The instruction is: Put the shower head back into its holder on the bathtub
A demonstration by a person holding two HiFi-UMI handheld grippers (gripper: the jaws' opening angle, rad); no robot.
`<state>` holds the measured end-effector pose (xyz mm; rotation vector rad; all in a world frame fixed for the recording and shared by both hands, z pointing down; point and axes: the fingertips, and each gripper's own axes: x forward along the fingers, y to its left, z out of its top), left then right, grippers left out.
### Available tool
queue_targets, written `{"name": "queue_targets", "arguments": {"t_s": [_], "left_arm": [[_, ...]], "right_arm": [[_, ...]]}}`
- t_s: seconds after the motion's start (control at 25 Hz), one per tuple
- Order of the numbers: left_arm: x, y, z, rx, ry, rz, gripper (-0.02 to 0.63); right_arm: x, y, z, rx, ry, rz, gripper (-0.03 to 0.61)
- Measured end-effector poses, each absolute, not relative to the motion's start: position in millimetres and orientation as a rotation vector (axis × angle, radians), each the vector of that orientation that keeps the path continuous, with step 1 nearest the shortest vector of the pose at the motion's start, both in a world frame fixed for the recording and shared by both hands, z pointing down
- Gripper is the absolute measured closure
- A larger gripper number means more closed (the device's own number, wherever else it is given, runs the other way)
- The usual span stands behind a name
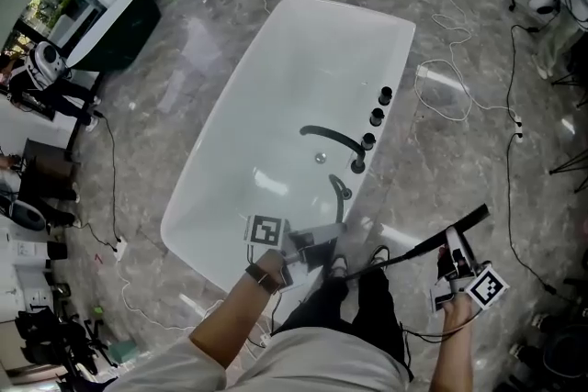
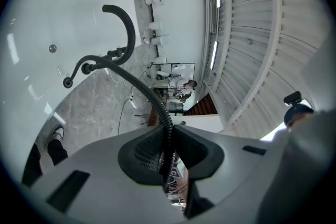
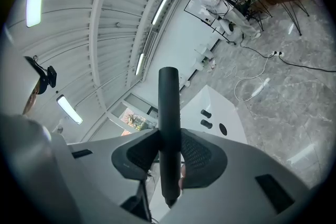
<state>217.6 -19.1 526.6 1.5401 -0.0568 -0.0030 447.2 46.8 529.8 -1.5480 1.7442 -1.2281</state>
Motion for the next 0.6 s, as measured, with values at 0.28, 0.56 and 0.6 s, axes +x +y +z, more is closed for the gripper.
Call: {"name": "queue_targets", "arguments": {"t_s": [0.28, 0.56, 0.6], "left_arm": [[213.7, 18.5, 522.7, 1.292, -0.072, -0.031, 0.554], [216.7, 17.9, 569.3, 1.194, -0.125, -0.017, 0.554], [219.5, 18.1, 573.5, 1.189, -0.122, -0.013, 0.554]], "right_arm": [[441.6, 37.3, 513.2, -1.469, 1.795, -1.215, 0.442], [436.6, 42.6, 524.0, -1.479, 1.802, -1.232, 0.442], [438.0, 44.9, 526.5, -1.49, 1.797, -1.24, 0.442]]}}
